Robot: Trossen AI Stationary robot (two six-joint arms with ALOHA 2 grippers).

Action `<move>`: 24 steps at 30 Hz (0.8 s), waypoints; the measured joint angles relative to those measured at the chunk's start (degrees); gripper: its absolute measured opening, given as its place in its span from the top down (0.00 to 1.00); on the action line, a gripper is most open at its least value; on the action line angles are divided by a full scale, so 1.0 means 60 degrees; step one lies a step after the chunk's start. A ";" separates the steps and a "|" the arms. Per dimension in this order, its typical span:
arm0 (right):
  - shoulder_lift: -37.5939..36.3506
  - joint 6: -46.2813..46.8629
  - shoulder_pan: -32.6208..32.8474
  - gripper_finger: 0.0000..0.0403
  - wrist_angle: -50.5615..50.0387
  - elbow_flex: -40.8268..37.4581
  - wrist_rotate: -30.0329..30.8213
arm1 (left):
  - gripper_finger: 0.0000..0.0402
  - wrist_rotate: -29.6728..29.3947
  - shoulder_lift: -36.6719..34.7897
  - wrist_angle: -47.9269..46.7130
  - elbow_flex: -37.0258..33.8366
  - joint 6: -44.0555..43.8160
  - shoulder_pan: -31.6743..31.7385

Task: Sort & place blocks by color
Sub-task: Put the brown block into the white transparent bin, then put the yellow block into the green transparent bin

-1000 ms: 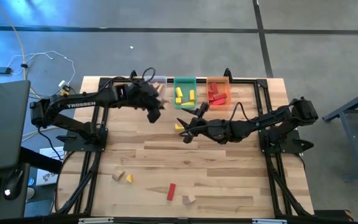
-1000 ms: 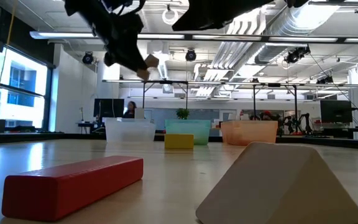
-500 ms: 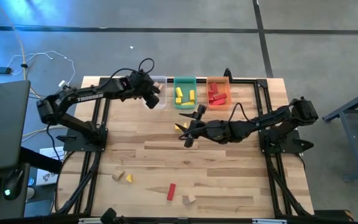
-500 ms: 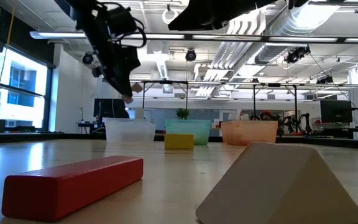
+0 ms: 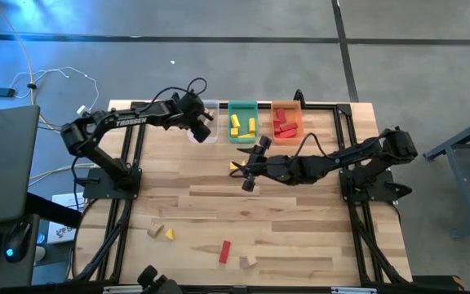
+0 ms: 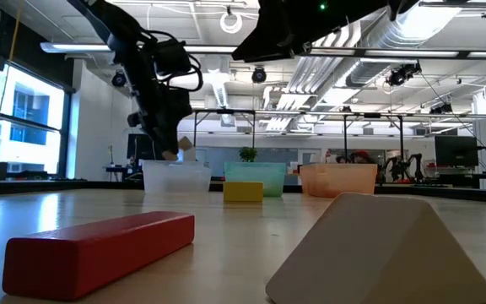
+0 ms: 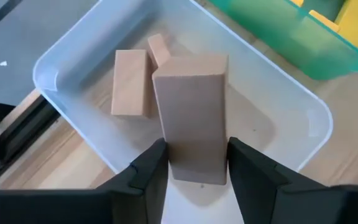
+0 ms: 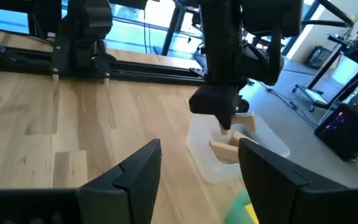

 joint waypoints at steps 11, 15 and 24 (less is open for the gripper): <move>0.0004 0.0497 -0.0253 0.50 -0.0102 0.0000 -0.1034 | 0.48 -0.0044 0.0031 0.0007 0.0000 0.0241 -0.0004; 0.0065 0.0717 -0.0448 0.50 -0.0204 0.0000 -0.1650 | 0.45 0.0282 -0.0022 -0.0152 0.0000 0.0202 0.0000; 0.0422 0.0740 -0.0833 0.50 -0.0599 -0.0004 -0.2278 | 0.47 0.2385 -0.1026 -0.1309 0.0007 0.0421 -0.0290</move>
